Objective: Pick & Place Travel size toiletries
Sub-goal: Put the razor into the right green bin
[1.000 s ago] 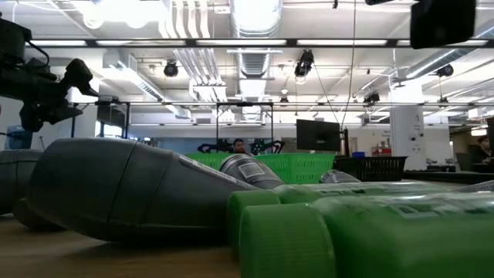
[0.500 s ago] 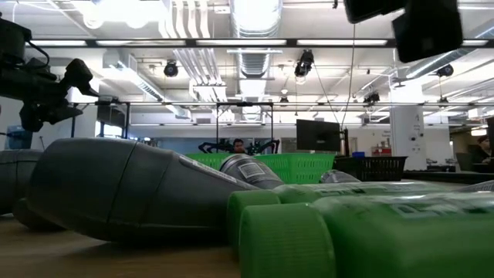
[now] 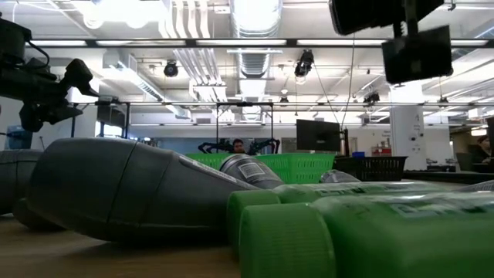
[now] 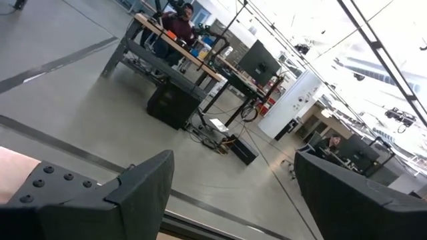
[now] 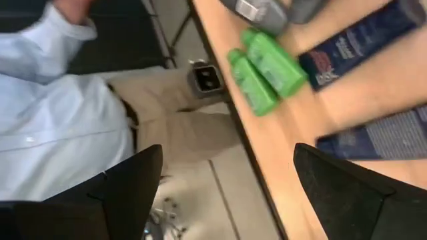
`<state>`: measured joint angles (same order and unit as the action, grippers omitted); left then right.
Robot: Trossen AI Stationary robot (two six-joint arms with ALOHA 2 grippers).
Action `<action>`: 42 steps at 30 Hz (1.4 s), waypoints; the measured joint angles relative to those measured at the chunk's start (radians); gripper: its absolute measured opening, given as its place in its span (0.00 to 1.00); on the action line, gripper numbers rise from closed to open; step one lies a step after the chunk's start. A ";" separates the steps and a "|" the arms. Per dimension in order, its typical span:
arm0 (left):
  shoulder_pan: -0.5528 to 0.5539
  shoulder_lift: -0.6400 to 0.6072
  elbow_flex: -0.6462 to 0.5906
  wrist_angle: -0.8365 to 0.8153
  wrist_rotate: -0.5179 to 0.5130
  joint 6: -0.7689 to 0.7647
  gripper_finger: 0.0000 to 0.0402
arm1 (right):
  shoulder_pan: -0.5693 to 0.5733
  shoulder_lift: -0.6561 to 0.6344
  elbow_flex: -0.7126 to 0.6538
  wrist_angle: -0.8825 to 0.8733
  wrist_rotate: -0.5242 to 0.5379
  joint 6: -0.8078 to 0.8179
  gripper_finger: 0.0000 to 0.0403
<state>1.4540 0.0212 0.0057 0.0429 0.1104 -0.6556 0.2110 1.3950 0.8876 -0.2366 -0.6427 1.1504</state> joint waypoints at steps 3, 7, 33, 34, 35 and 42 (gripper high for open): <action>0.000 0.001 0.000 0.000 0.000 0.000 0.79 | 0.000 0.058 0.029 -0.122 -0.148 -0.013 0.84; 0.000 0.002 0.000 0.000 0.000 0.000 0.79 | 0.054 0.107 0.069 -0.303 -0.211 -0.192 0.86; 0.000 0.002 0.000 0.000 0.000 0.001 0.79 | 0.471 0.291 0.223 -0.598 0.377 -0.980 0.71; 0.000 0.003 0.000 0.000 0.000 0.000 0.79 | 0.482 0.293 0.217 -0.600 0.398 -0.999 0.70; 0.000 0.003 0.000 0.000 -0.001 0.000 0.79 | 0.490 0.297 0.210 -0.601 0.427 -1.010 0.69; 0.000 0.004 0.000 0.000 -0.005 0.000 0.79 | 0.494 0.310 0.176 -0.602 0.489 -0.960 0.58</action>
<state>1.4540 0.0250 0.0056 0.0428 0.1055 -0.6552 0.7052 1.7054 1.0632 -0.8382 -0.1537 0.1903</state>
